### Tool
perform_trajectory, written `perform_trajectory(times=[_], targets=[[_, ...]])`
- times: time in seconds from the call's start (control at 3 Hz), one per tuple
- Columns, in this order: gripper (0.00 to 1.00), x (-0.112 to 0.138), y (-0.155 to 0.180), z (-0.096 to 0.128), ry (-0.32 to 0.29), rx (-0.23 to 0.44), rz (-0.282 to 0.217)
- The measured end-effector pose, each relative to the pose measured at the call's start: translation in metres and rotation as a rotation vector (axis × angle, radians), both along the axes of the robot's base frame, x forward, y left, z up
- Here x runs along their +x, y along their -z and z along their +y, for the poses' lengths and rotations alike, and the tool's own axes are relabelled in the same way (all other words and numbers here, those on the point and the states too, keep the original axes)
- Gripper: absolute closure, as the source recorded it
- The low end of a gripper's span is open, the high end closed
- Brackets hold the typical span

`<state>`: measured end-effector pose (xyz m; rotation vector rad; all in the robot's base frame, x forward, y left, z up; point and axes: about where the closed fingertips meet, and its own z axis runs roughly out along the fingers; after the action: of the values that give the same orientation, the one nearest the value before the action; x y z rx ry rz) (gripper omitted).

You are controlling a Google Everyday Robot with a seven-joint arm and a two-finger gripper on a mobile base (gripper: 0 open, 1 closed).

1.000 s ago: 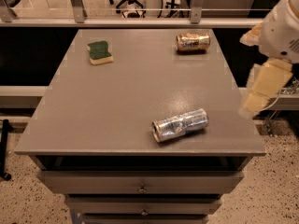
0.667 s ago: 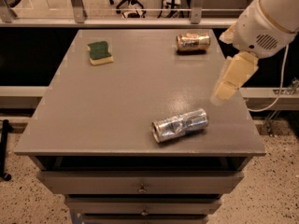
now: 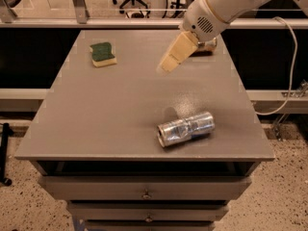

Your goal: Move sponge near orange can

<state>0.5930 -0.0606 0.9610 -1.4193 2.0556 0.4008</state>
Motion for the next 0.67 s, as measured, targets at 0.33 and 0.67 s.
perform_trajectory(times=[0.33, 0.67], targets=[[0.00, 0.002, 0.001, 0.002, 0.001, 0.006, -0.001], [0.00, 0.025, 0.010, 0.020, 0.014, 0.065, -0.009]])
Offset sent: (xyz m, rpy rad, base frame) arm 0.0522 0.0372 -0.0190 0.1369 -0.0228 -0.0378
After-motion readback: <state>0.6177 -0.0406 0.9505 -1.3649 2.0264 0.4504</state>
